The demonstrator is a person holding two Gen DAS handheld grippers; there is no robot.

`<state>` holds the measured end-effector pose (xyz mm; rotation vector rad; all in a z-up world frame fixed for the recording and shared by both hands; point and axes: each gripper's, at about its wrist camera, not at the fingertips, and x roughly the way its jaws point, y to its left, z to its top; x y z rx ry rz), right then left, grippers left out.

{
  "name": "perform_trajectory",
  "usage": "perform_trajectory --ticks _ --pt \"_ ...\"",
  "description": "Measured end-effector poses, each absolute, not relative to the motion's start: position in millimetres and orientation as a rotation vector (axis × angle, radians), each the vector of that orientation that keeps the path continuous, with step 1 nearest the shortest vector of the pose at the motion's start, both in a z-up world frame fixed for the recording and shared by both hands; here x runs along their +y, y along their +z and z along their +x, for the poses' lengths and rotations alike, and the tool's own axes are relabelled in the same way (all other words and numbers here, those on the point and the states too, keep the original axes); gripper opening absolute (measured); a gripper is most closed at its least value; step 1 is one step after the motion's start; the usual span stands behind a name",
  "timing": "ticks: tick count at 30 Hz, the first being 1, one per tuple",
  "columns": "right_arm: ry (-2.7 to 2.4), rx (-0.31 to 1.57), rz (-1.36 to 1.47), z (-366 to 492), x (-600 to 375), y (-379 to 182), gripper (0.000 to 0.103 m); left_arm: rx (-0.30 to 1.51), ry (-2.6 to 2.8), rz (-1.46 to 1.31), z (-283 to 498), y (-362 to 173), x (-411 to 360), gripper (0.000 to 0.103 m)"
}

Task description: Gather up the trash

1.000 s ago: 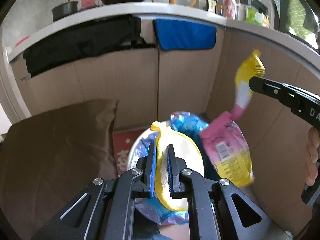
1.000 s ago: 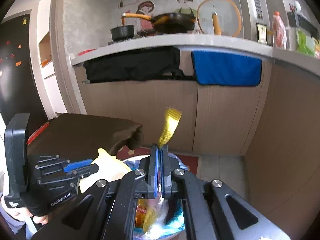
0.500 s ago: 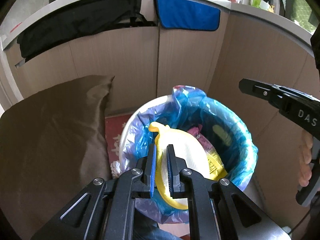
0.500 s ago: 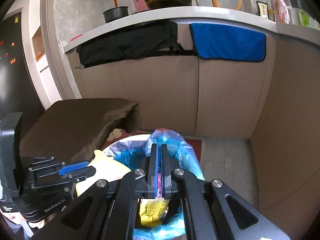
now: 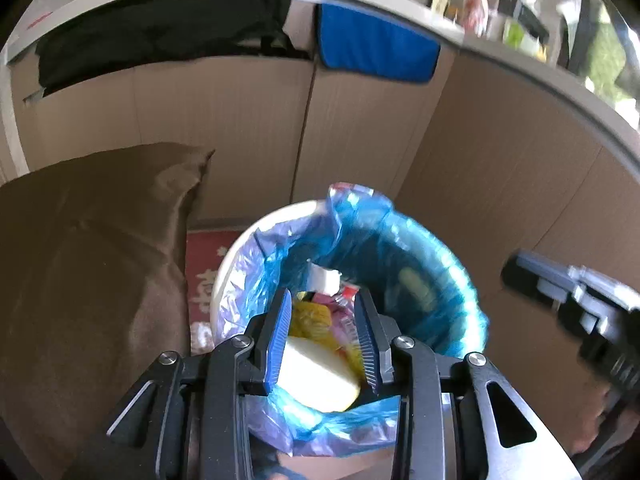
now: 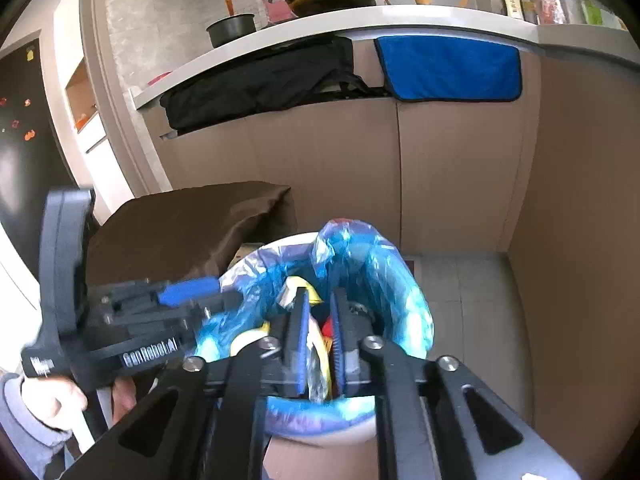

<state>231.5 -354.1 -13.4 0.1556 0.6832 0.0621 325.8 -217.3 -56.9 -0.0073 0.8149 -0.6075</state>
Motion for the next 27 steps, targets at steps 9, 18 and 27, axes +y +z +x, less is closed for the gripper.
perform_trajectory --ticks 9,18,27 --pt "0.067 0.633 0.183 161 -333 5 0.026 0.642 -0.467 0.082 230 -5 -168 0.034" --pt "0.093 0.588 0.133 88 -291 13 0.033 0.557 -0.338 0.057 126 8 -106 0.034" --pt "0.035 0.492 0.104 14 -253 7 0.039 0.410 -0.233 0.140 49 12 -77 0.034"
